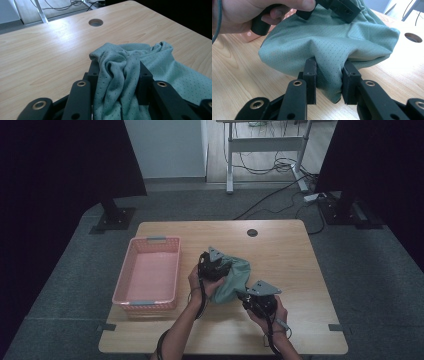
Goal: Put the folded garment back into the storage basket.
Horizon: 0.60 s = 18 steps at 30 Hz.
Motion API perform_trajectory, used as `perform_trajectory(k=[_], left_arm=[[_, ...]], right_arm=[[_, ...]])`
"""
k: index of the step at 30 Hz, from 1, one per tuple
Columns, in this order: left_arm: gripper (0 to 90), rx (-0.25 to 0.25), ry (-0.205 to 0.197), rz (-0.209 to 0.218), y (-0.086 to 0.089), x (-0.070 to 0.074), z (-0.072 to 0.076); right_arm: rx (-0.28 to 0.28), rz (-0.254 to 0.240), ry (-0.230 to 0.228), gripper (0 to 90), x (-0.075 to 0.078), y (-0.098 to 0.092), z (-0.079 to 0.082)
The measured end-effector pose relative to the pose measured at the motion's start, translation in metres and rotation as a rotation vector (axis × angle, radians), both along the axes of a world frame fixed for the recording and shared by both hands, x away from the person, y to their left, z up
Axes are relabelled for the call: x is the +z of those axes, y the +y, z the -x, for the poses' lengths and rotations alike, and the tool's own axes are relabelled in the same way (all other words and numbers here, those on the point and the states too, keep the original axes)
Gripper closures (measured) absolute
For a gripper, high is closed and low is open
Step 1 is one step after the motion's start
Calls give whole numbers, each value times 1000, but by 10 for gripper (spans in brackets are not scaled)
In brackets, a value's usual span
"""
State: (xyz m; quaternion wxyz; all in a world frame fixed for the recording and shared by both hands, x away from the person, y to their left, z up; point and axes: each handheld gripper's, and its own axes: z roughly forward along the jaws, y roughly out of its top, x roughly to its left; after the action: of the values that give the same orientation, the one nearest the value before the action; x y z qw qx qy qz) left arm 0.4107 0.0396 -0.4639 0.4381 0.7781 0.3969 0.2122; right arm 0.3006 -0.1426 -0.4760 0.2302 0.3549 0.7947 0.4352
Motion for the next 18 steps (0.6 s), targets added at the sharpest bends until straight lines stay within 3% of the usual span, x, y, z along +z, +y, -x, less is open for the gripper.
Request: perform_trajectory(k=[18], left_arm=[[646,13,-26,4,12,15,4]], right_arm=[[10,1,-22,697,12,8,1]])
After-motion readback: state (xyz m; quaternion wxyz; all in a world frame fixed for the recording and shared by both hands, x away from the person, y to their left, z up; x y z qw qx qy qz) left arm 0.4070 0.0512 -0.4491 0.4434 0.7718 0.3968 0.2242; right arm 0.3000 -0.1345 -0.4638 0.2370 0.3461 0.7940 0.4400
